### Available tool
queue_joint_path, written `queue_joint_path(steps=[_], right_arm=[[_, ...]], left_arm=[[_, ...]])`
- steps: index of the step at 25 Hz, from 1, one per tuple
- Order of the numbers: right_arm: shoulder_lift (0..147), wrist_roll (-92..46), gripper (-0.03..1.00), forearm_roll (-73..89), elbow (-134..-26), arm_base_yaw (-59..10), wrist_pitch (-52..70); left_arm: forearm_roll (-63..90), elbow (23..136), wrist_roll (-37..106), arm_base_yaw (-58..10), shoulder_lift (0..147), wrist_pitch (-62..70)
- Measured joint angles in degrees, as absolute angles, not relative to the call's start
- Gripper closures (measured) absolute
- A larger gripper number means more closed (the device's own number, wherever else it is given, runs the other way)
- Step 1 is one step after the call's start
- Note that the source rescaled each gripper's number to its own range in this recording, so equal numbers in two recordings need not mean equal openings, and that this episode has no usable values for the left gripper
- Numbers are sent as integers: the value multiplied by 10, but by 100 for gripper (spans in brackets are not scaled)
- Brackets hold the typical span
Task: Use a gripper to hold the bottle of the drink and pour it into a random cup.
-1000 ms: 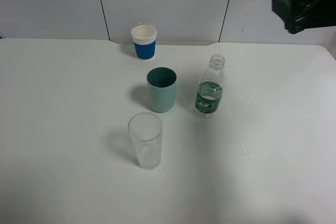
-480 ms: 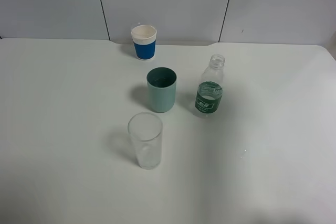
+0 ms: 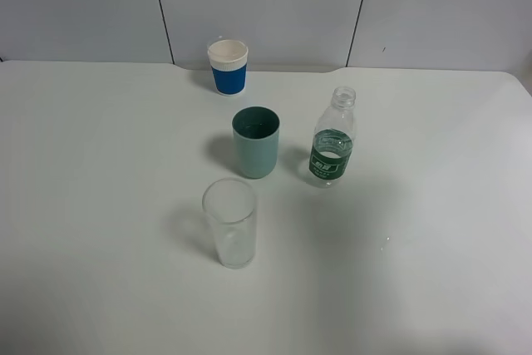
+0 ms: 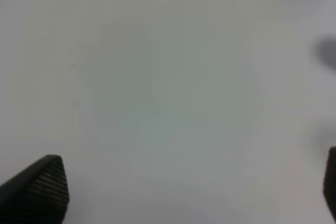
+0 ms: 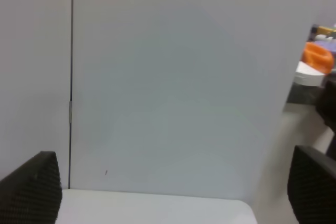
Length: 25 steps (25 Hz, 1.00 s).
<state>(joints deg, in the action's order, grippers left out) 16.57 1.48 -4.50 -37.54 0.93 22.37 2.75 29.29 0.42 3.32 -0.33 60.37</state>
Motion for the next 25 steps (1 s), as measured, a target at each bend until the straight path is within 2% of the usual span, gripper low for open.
queue_joint_path(steps=[8, 18, 25], right_arm=[[93, 15, 19, -45, -375, 9, 325], [2, -23, 19, -44, -324, 9, 369], [-1, -60, 19, -18, -310, 2, 443]], left_arm=[[27, 293, 4, 33, -3, 604], [27, 293, 4, 33, -3, 604], [27, 293, 4, 33, -3, 604]])
